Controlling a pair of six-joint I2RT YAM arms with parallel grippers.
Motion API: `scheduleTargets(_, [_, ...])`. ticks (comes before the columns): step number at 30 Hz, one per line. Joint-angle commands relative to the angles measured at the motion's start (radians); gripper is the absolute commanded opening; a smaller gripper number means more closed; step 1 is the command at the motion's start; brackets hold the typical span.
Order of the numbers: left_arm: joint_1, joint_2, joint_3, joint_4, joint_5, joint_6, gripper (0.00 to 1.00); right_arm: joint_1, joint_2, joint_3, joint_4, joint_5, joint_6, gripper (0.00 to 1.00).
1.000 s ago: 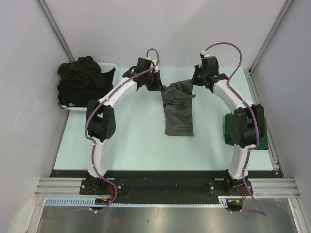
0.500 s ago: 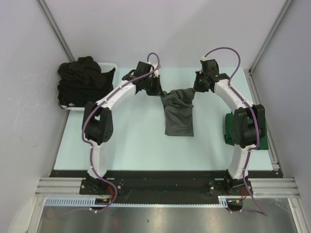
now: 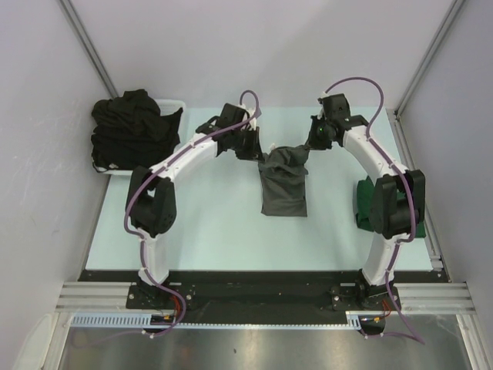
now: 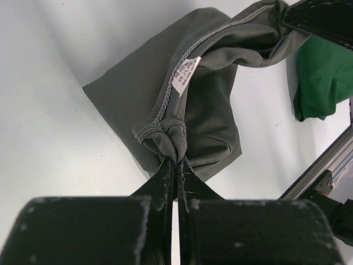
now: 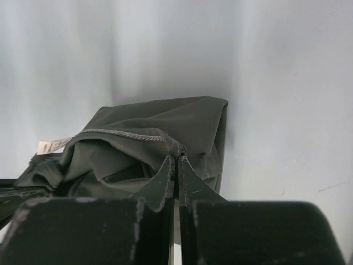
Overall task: Fold and stack the t-shirts
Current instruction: Fold the long partially folded tshirt into a neat square
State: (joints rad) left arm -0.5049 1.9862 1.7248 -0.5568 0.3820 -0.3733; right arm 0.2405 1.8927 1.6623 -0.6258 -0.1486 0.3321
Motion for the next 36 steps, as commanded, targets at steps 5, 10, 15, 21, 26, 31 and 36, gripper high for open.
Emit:
scheduleTargets(5, [-0.020, -0.089, -0.051, 0.026, 0.029, 0.001, 0.00, -0.001, -0.099, -0.012, -0.055, -0.032, -0.002, 0.00])
scheduleTargets(10, [-0.029, -0.113, -0.096, 0.028, 0.031, 0.002, 0.00, -0.004, -0.116, -0.038, -0.092, -0.048, -0.004, 0.00])
scheduleTargets(15, [-0.035, -0.148, -0.143, 0.028, 0.031, 0.002, 0.00, -0.003, -0.124, -0.079, -0.111, -0.091, 0.004, 0.00])
scheduleTargets(21, [-0.046, -0.179, -0.191, 0.031, 0.028, 0.002, 0.00, 0.002, -0.124, -0.101, -0.137, -0.105, 0.008, 0.00])
scheduleTargets(26, [-0.055, -0.196, -0.229, 0.032, 0.028, -0.001, 0.00, 0.005, -0.133, -0.093, -0.160, -0.109, 0.010, 0.00])
scheduleTargets(31, [-0.072, -0.205, -0.277, 0.046, 0.031, -0.006, 0.00, 0.005, -0.133, -0.095, -0.192, -0.114, 0.002, 0.00])
scheduleTargets(36, [-0.083, -0.216, -0.312, 0.060, 0.032, -0.015, 0.00, 0.005, -0.132, -0.099, -0.224, -0.117, 0.001, 0.00])
